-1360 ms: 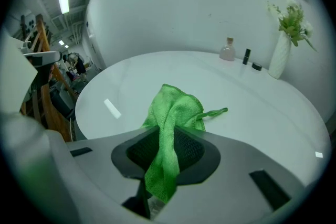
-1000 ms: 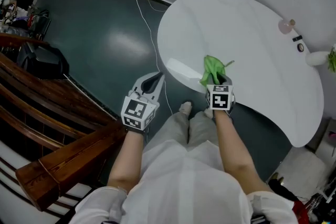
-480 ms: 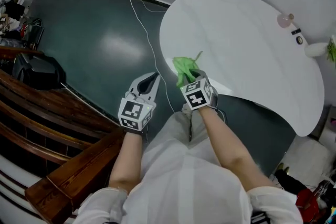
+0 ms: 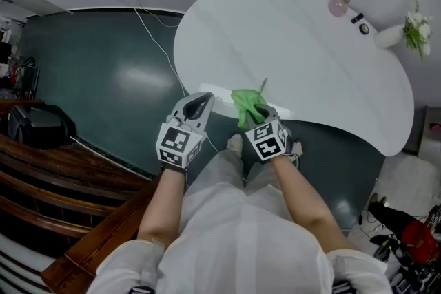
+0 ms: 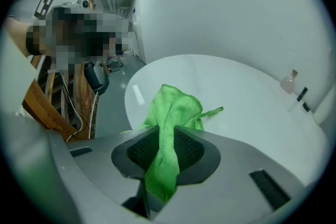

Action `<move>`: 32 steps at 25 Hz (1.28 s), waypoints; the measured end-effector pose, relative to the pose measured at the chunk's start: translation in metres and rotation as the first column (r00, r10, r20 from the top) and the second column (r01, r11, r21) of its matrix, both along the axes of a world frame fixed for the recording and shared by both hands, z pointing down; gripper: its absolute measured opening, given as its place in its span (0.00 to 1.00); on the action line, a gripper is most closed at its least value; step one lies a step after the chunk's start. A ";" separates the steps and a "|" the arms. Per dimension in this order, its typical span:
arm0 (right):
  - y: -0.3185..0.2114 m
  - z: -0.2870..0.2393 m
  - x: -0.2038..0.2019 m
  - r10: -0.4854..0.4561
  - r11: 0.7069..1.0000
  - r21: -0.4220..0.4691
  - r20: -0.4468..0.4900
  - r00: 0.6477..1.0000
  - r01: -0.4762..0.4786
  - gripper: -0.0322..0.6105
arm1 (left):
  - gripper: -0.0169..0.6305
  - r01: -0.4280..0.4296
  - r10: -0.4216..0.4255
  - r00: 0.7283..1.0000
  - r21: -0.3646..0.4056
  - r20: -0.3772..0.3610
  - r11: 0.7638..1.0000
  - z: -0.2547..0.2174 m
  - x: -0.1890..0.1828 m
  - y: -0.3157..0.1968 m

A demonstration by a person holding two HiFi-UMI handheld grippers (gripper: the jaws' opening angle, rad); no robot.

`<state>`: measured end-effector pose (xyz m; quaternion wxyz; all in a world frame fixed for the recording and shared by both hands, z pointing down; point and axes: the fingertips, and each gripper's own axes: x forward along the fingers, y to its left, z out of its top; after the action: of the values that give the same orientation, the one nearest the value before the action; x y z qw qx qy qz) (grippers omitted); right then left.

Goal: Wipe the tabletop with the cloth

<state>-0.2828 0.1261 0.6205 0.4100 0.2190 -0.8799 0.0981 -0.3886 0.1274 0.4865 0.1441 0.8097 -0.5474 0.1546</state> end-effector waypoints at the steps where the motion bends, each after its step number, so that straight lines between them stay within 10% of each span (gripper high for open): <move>1: -0.004 0.000 0.015 0.029 1.000 0.000 0.002 1.000 -0.029 0.17 | 0.06 -0.020 0.020 1.000 -0.001 0.000 1.000 0.001 0.013 -0.005; 21: -0.112 0.006 0.388 0.416 0.909 -0.020 -0.022 0.909 -0.416 0.17 | 0.06 -0.277 0.277 0.961 0.007 0.026 0.961 -0.022 0.329 -0.118; 32: -0.115 0.014 0.636 0.640 0.768 0.010 -0.063 0.766 -0.640 0.17 | 0.06 -0.294 0.294 0.956 0.014 0.026 0.956 -0.017 0.452 -0.147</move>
<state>0.3534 0.0111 0.6348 0.3807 0.5061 -0.7389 0.2302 0.0634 -0.0196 0.4695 0.1057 0.8815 -0.4241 0.1789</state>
